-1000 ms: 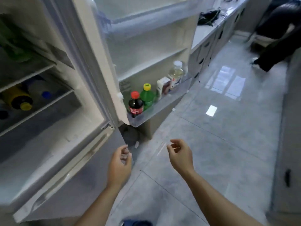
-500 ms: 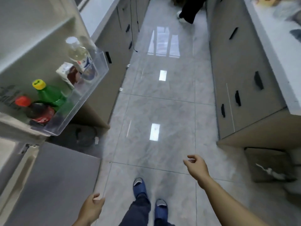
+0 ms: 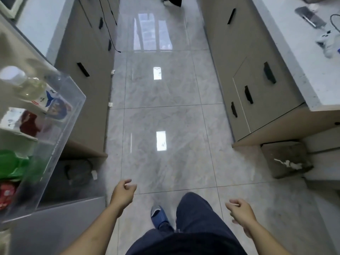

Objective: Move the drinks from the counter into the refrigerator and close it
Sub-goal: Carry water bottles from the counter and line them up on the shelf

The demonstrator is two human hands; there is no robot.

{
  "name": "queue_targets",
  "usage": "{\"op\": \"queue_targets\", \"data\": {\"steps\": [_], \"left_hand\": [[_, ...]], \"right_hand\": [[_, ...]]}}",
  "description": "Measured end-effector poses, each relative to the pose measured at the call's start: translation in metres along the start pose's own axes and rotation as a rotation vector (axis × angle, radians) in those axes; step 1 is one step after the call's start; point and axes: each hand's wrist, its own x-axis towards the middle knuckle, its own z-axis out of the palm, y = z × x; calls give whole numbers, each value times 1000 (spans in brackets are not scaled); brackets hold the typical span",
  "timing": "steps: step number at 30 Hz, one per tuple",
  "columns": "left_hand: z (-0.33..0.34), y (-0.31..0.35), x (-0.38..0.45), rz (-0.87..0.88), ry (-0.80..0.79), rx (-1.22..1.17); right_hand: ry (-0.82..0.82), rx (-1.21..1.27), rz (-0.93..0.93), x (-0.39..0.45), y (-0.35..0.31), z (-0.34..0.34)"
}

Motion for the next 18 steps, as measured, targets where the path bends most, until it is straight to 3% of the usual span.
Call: {"op": "queue_targets", "data": {"steps": [9, 13, 18], "left_hand": [[17, 102, 90, 10, 1, 0], [22, 128, 105, -104, 65, 8], [29, 161, 122, -174, 126, -45]], "right_hand": [[-19, -18, 151, 69, -54, -16], [-62, -68, 94, 121, -141, -35], [-122, -107, -120, 181, -283, -42]]}}
